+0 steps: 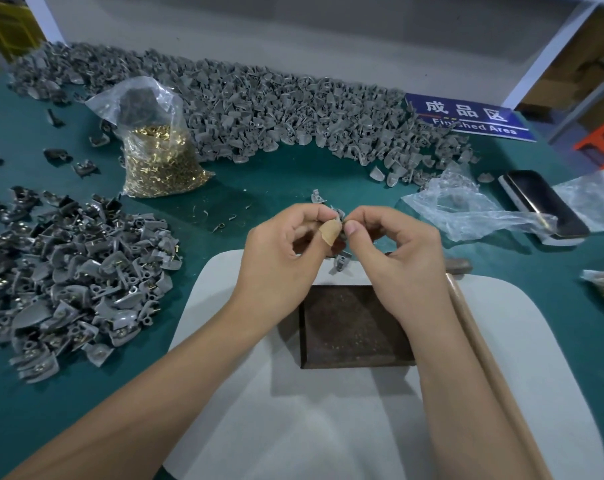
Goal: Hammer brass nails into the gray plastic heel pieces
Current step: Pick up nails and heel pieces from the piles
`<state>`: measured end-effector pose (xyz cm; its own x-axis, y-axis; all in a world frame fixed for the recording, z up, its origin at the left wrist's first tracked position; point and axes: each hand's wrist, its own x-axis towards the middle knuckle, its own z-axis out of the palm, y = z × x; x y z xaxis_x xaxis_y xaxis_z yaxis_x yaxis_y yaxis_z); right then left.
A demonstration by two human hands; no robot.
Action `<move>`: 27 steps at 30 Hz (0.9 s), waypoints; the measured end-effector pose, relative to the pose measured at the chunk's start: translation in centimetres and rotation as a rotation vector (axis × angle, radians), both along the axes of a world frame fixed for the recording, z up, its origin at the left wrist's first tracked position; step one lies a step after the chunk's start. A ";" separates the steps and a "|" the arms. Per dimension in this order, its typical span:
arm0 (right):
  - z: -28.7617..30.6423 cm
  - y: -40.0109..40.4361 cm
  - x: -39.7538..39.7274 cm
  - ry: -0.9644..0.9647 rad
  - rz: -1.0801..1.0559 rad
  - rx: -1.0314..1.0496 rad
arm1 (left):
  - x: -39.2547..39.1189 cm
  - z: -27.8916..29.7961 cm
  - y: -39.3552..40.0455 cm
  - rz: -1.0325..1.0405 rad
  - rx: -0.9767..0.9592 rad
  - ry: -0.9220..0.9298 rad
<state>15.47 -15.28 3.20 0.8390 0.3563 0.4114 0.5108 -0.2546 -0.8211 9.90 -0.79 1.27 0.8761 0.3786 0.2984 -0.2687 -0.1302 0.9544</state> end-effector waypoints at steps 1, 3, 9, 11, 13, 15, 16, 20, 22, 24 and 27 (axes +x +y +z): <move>0.0 0.0 0.0 0.006 0.006 -0.002 | -0.1 0.1 -0.1 0.000 -0.011 0.003; 0.0 -0.1 0.0 0.025 0.034 0.001 | -0.2 0.2 -0.1 -0.003 -0.021 0.005; 0.1 -0.1 0.2 0.075 0.120 -0.012 | -0.2 -0.2 0.2 -0.017 0.028 -0.002; 0.2 -0.1 0.2 0.083 0.127 -0.019 | -0.1 -0.4 0.3 -0.027 0.045 -0.009; 0.3 -0.2 0.3 0.090 0.132 -0.036 | -0.1 -0.5 0.4 -0.032 0.061 -0.028; 0.2 -0.2 0.3 0.085 0.131 -0.055 | -0.1 -0.5 0.6 -0.041 0.082 -0.038; 0.1 -0.3 0.3 0.083 0.129 -0.058 | -0.1 -0.6 0.7 -0.048 0.100 -0.036; -0.3 -0.3 0.2 0.064 0.095 -0.080 | 0.1 -0.7 1.0 -0.073 0.085 -0.006; -0.4 -0.2 0.2 0.059 0.058 -0.071 | 0.3 -0.6 1.3 -0.087 0.060 0.011; -0.5 -0.1 0.2 0.080 0.030 -0.042 | 0.4 -0.4 1.4 -0.101 0.039 0.030; -0.5 -0.2 0.0 0.085 -0.002 -0.038 | 0.3 -0.2 1.3 -0.105 0.026 0.037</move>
